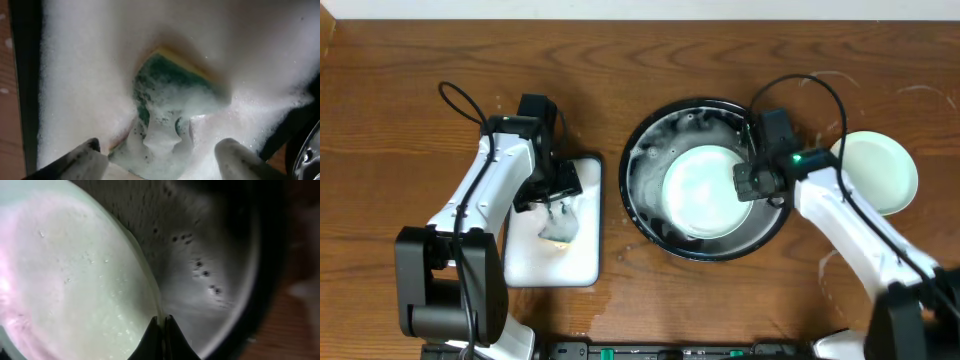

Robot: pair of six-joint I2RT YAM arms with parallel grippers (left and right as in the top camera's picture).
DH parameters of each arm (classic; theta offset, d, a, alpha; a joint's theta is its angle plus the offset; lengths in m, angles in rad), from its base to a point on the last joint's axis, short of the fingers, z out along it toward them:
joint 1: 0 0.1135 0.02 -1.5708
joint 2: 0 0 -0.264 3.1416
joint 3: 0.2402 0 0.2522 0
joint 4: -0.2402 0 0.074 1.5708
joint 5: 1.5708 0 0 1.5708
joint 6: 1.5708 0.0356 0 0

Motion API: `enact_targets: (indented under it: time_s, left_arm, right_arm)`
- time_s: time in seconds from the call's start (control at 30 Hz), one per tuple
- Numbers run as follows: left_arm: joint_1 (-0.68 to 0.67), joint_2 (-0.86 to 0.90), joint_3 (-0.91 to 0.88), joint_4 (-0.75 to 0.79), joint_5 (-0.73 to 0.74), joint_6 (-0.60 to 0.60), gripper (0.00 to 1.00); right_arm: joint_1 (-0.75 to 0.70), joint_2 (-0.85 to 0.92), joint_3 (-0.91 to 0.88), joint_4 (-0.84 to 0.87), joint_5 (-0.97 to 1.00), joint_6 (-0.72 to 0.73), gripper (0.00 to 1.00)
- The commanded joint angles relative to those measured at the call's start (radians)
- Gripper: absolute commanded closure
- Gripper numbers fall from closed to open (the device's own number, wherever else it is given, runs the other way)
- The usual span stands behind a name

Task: Clean dirty plates on tray and stack at the side
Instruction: 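Return the sponge to the white tray with the left gripper, then lift the scrubbed plate out of the black tray with the right gripper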

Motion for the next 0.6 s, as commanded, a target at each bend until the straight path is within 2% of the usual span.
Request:
enact_targets:
  time_s: [0.0,0.2,0.57]
  left_arm:
    - [0.004,-0.006,0.002,-0.001,0.003,0.01,0.2]
    - [0.004,-0.006,0.002,-0.001,0.003,0.01,0.19]
    - [0.004,-0.006,0.002,-0.001,0.003,0.01,0.19]
  right_arm:
    - [0.048,-0.126,0.024,0.005,0.199,-0.015,0.99]
    - [0.171,-0.291,0.024,0.014,0.465,-0.14,0.99]
    - [0.407,-0.303,0.024,0.028,0.883,-0.204,0.99]
